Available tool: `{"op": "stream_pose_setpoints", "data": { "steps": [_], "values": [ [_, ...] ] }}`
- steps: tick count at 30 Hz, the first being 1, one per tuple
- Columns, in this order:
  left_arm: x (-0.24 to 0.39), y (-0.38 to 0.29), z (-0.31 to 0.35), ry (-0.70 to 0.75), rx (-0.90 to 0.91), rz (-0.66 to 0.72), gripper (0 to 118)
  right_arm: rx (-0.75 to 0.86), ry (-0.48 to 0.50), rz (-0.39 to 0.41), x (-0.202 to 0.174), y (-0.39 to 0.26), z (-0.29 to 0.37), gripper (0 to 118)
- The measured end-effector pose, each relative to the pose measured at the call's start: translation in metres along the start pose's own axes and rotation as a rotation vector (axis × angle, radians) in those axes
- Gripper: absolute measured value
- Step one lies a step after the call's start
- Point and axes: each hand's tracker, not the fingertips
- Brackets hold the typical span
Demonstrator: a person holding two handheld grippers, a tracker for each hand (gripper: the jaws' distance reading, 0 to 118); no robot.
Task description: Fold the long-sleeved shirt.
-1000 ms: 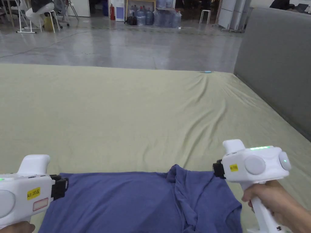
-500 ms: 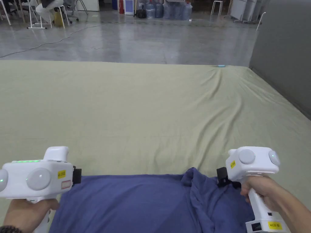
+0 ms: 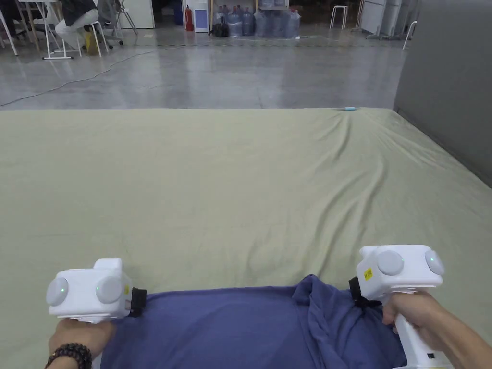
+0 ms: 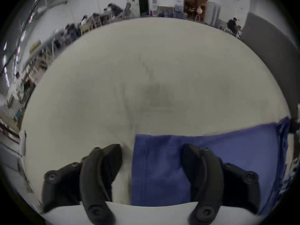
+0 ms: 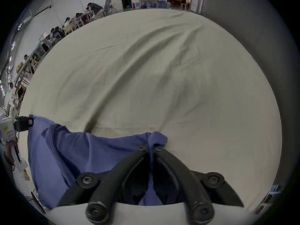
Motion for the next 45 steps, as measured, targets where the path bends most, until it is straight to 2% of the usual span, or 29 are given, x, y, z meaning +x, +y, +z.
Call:
{"op": "stream_pose_setpoints", "data": {
  "steps": [1, 2, 3, 5, 6, 10, 14, 18, 23, 28, 32, 35, 38, 40, 41, 43, 44, 45],
  "values": [
    [0.003, 0.002, 0.006, -0.019, -0.012, -0.014, 33, -0.003, 0.002, -0.007, 0.001, 0.002, 0.002, 0],
    [0.005, 0.003, 0.015, 0.005, 0.002, -0.048, 1, -0.005, 0.003, -0.006, -0.002, 0.005, 0.005, 0],
    [0.006, 0.003, 0.023, 0.013, 0.026, -0.064, 0, -0.001, 0.006, 0.005, -0.002, 0.006, 0.011, 0],
    [0.0, 0.008, 0.037, -0.106, 0.047, -0.035, 0, 0.052, 0.019, 0.033, -0.001, 0.008, 0.029, 0],
    [-0.003, 0.009, 0.049, -0.091, 0.07, -0.017, 0, 0.086, 0.029, 0.029, -0.003, 0.006, 0.044, 0],
    [-0.024, 0.001, 0.109, -0.172, 0.161, -0.022, 0, 0.19, 0.13, 0.053, -0.003, -0.011, 0.105, 0],
    [-0.043, -0.033, 0.177, -0.211, 0.213, -0.046, 0, 0.268, 0.147, 0.124, 0.0, -0.046, 0.163, 0],
    [-0.062, -0.078, 0.228, -0.244, 0.247, -0.055, 0, 0.318, 0.164, 0.155, 0.004, -0.093, 0.21, 0],
    [-0.078, -0.135, 0.252, -0.307, 0.209, -0.054, 0, 0.324, 0.179, 0.207, 0.007, -0.159, 0.242, 0],
    [-0.077, -0.187, 0.239, -0.337, 0.058, -0.095, 0, 0.206, 0.172, 0.328, 0.005, -0.222, 0.234, 0],
    [-0.066, -0.22, 0.206, -0.372, -0.103, -0.124, 0, 0.051, 0.087, 0.404, 0.0, -0.255, 0.19, 0],
    [-0.059, -0.235, 0.179, -0.341, -0.181, -0.185, 0, -0.057, 0.057, 0.465, 0.002, -0.266, 0.156, 0],
    [-0.057, -0.241, 0.172, -0.331, -0.174, -0.168, 0, -0.062, 0.05, 0.465, 0.001, -0.271, 0.143, 0],
    [-0.059, -0.237, 0.173, -0.337, -0.15, -0.13, 0, -0.034, 0.04, 0.43, 0.002, -0.268, 0.142, 7],
    [-0.06, -0.235, 0.175, -0.332, -0.142, -0.119, 9, -0.031, 0.046, 0.415, 0.004, -0.267, 0.145, 18],
    [-0.065, -0.231, 0.188, -0.334, -0.078, -0.102, 99, 0.006, -0.014, 0.411, 0.012, -0.266, 0.158, 63],
    [-0.07, -0.229, 0.194, -0.367, -0.065, -0.11, 118, 0.015, -0.031, 0.4, 0.015, -0.263, 0.168, 84],
    [-0.073, -0.225, 0.203, -0.377, -0.059, -0.102, 112, 0.041, -0.034, 0.38, 0.02, -0.259, 0.181, 92]
  ]
}}
